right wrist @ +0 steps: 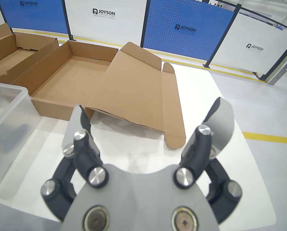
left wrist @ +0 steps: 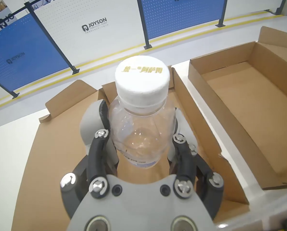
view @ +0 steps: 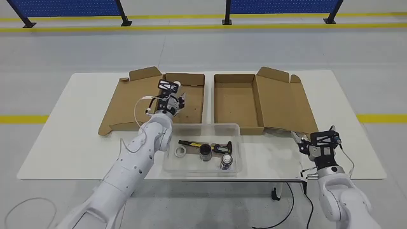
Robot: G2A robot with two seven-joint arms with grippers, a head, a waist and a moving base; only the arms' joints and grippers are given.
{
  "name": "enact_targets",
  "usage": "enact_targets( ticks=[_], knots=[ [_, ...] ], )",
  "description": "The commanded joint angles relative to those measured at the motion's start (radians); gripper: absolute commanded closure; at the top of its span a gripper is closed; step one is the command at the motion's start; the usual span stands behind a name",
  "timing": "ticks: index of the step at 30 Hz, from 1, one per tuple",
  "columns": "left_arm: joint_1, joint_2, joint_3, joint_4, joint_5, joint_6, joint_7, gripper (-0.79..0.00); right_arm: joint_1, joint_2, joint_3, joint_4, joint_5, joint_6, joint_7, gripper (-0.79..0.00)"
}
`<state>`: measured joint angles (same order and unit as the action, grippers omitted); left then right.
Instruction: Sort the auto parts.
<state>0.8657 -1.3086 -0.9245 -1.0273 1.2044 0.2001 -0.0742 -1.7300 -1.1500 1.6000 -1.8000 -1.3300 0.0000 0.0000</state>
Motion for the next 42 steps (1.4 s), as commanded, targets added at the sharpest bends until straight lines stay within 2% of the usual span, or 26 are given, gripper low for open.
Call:
enact_targets(
  ticks=[1, 11, 12, 15, 17, 18, 24, 32, 36, 42],
  knots=[
    [-0.006, -0.006, 0.000, 0.028, -0.007, 0.002, 0.011, 0.000, 0.000, 0.000, 0.000, 0.000, 0.000, 0.000, 0.000, -0.785],
    [-0.034, -0.031, 0.002, 0.130, -0.008, 0.021, 0.031, 0.000, 0.000, 0.000, 0.000, 0.000, 0.000, 0.000, 0.000, -0.785],
    [-0.036, -0.033, 0.003, 0.141, -0.005, 0.023, 0.032, -0.135, 0.000, 0.000, 0.000, 0.000, 0.000, 0.000, 0.000, -0.785],
    [-0.041, -0.040, 0.001, 0.161, -0.011, 0.026, 0.036, -0.299, 0.000, 0.000, 0.000, 0.000, 0.000, 0.000, 0.000, -0.785],
    [-0.045, -0.044, -0.002, 0.175, -0.011, 0.024, 0.039, -0.733, 0.000, 0.000, 0.000, 0.000, 0.000, 0.000, 0.000, -0.785],
    [-0.047, -0.045, -0.004, 0.180, -0.010, 0.025, 0.041, -0.785, 0.000, 0.000, 0.000, 0.000, 0.000, 0.000, 0.000, -0.785],
    [-0.048, -0.051, -0.011, 0.179, 0.007, 0.024, 0.044, -0.785, 0.000, 0.000, 0.000, 0.000, 0.000, 0.000, 0.000, -0.785],
    [-0.010, -0.043, -0.041, 0.092, 0.061, 0.045, 0.053, -0.785, 0.000, 0.000, 0.000, 0.000, 0.000, 0.000, 0.000, -0.785],
    [0.037, -0.030, -0.081, -0.022, 0.093, 0.064, 0.039, -0.785, 0.000, 0.000, 0.000, 0.000, 0.000, 0.000, 0.000, -0.785],
    [0.146, 0.004, -0.158, -0.279, 0.200, 0.051, -0.066, -0.785, 0.000, 0.000, 0.000, 0.000, 0.000, 0.000, 0.000, -0.785]
  ],
)
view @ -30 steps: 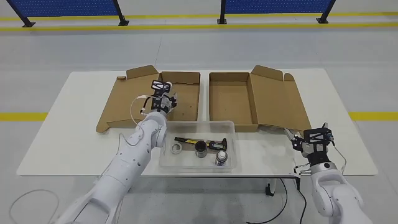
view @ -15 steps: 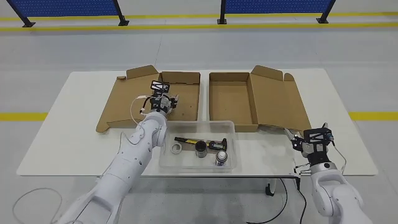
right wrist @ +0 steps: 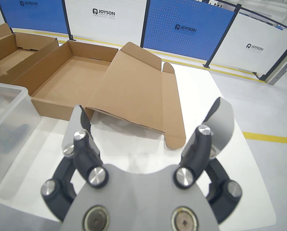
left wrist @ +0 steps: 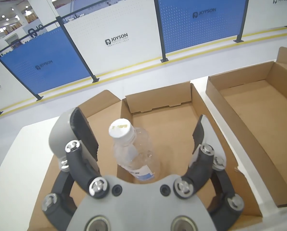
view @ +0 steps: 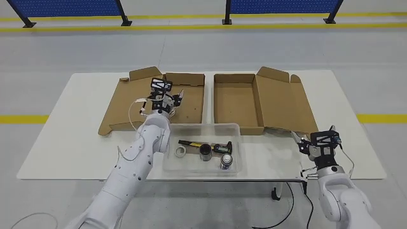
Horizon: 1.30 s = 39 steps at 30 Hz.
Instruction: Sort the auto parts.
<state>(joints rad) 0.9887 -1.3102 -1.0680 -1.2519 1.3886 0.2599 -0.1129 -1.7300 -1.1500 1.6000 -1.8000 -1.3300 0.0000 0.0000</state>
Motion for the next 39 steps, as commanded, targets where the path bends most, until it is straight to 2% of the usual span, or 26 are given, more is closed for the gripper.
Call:
enact_targets(
  ticks=[1, 7, 10, 13, 19, 24, 39],
  knots=[
    [0.044, 0.011, -0.028, -0.106, 0.019, -0.030, -0.051, -0.785, 0.000, 0.000, 0.000, 0.000, 0.000, 0.000, 0.000, -0.785],
    [0.162, 0.035, -0.081, -0.358, -0.019, -0.233, -0.240, -0.785, 0.000, 0.000, 0.000, 0.000, 0.000, 0.000, 0.000, -0.785],
    [0.208, 0.041, -0.088, -0.441, -0.101, -0.362, -0.314, -0.785, 0.000, 0.000, 0.000, 0.000, 0.000, 0.000, 0.000, -0.785],
    [0.237, 0.046, -0.081, -0.483, -0.164, -0.479, -0.374, -0.785, 0.000, 0.000, 0.000, 0.000, 0.000, 0.000, 0.000, -0.785],
    [0.250, 0.048, -0.039, -0.506, -0.293, -0.636, -0.480, -0.785, 0.000, 0.000, 0.000, 0.000, 0.000, 0.000, 0.000, -0.785],
    [0.236, 0.049, 0.019, -0.494, -0.296, -0.728, -0.560, -0.785, 0.000, 0.000, 0.000, 0.000, 0.000, 0.000, 0.000, -0.785],
    [0.162, 0.033, 0.139, -0.381, -0.287, -0.735, -0.595, -0.785, 0.000, 0.000, 0.000, 0.000, 0.000, 0.000, 0.000, -0.785]
  ],
)
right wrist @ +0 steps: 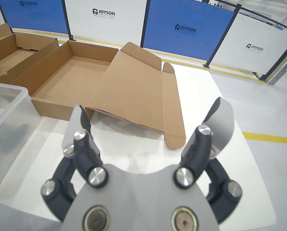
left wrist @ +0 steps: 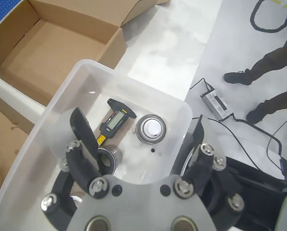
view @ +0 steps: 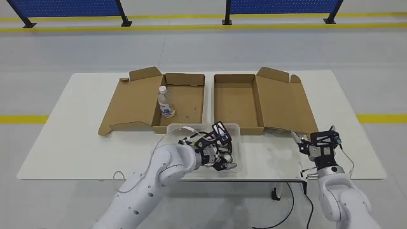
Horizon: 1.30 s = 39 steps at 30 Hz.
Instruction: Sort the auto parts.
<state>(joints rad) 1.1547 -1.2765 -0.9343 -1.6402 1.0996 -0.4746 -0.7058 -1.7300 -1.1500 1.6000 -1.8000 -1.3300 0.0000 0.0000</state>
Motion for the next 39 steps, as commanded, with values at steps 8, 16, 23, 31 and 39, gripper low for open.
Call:
enact_targets(
  ticks=[8, 16, 23, 31, 39],
  knots=[
    [-0.034, -0.003, 0.035, 0.039, 0.020, -0.021, -0.033, -0.625, 0.000, 0.000, 0.000, 0.000, 0.000, 0.000, 0.000, -0.785],
    [-0.054, -0.004, 0.055, 0.065, 0.047, -0.015, -0.045, -0.496, 0.000, 0.000, 0.000, 0.000, 0.000, 0.000, 0.000, -0.785],
    [-0.065, -0.006, 0.070, 0.079, 0.052, -0.014, -0.060, -0.486, 0.000, 0.000, 0.000, 0.000, 0.000, 0.000, 0.000, -0.785],
    [-0.071, -0.006, 0.080, 0.084, 0.043, -0.022, -0.068, -0.489, 0.000, 0.000, 0.000, 0.000, 0.000, 0.000, 0.000, -0.785],
    [-0.077, -0.006, 0.094, 0.085, 0.036, -0.041, -0.078, -0.499, 0.000, 0.000, 0.000, 0.000, 0.000, 0.000, 0.000, -0.785]
  ],
)
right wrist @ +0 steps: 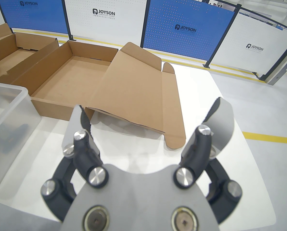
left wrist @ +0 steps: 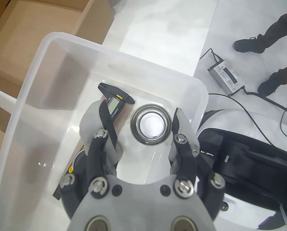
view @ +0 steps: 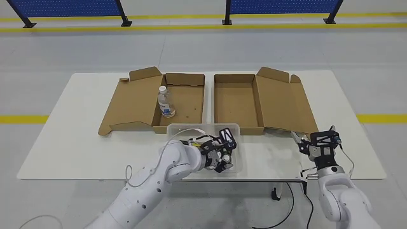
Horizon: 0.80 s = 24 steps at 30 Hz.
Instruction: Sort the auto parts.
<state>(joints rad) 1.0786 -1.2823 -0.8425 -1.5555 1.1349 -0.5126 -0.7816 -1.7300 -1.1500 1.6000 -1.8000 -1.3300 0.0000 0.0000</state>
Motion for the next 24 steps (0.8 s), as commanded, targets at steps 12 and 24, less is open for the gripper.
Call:
enact_targets(
  ticks=[12, 24],
  knots=[
    [-0.013, -0.001, 0.017, 0.012, -0.015, -0.011, -0.016, -0.502, 0.000, 0.000, 0.000, 0.000, 0.000, 0.000, 0.000, -0.785],
    [-0.034, -0.004, 0.044, 0.027, -0.009, -0.025, -0.025, -0.440, 0.000, 0.000, 0.000, 0.000, 0.000, 0.000, 0.000, -0.785]
  ],
)
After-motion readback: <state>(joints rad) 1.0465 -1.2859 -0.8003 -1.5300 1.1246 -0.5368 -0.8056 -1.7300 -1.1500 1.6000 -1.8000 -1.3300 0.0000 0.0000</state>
